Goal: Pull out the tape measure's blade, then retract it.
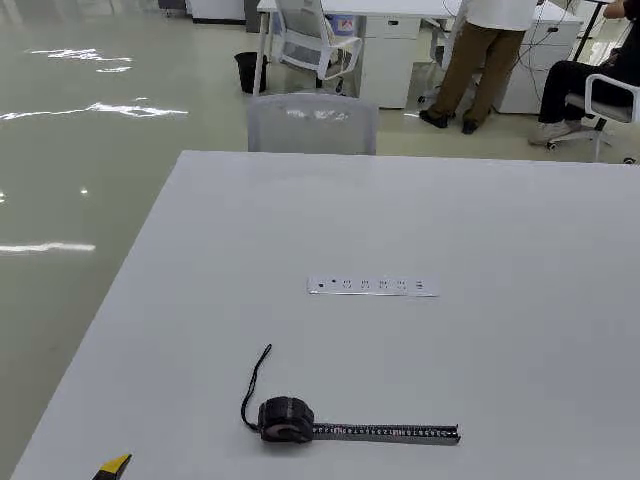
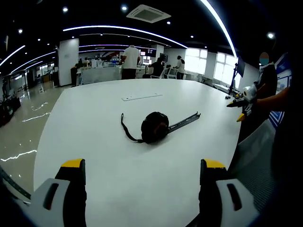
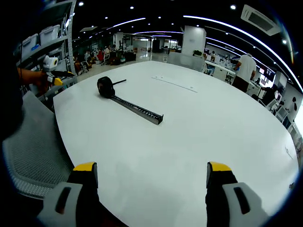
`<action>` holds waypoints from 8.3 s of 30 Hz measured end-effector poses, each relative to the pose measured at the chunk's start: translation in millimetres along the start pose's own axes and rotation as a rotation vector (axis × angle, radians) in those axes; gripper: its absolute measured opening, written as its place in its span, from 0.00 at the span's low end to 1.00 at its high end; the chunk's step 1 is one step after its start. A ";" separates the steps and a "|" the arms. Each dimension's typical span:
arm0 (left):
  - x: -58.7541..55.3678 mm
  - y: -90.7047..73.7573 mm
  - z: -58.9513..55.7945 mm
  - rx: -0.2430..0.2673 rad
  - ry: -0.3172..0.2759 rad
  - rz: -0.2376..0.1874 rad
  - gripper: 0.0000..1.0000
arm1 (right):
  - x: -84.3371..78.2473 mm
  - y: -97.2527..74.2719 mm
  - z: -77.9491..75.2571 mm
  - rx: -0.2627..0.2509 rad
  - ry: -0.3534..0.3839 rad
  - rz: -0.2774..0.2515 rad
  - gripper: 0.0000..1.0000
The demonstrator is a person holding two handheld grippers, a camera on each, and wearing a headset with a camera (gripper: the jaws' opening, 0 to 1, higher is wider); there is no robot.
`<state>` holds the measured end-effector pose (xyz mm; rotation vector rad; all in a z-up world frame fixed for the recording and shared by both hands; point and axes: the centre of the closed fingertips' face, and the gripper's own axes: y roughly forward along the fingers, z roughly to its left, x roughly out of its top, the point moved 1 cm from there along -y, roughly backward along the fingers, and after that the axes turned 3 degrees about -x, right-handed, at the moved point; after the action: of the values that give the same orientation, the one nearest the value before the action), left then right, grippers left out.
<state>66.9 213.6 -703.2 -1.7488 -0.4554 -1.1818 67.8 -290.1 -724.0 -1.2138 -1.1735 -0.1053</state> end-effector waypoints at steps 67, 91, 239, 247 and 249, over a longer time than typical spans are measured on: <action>40.1 89.1 -53.2 0.164 -0.062 -0.047 0.99 | 64.5 163.3 -16.1 0.475 -0.612 0.340 0.43; 47.8 114.6 -55.4 0.186 -0.124 -0.061 0.88 | 57.0 176.1 -14.3 0.500 -0.594 0.392 0.15; 36.2 191.8 -28.9 0.351 -0.209 0.084 0.57 | 74.5 198.1 16.3 0.475 -0.655 0.526 0.13; 33.3 195.5 -26.5 0.346 -0.210 0.089 0.57 | 76.9 200.8 20.0 0.472 -0.639 0.521 0.13; 33.1 195.7 -26.4 0.345 -0.208 0.088 0.57 | 77.2 202.0 21.2 0.472 -0.640 0.518 0.13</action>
<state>209.8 89.7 -769.0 -1.5768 -0.6583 -0.8074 214.7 -151.1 -803.5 -1.1080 -1.2781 0.9590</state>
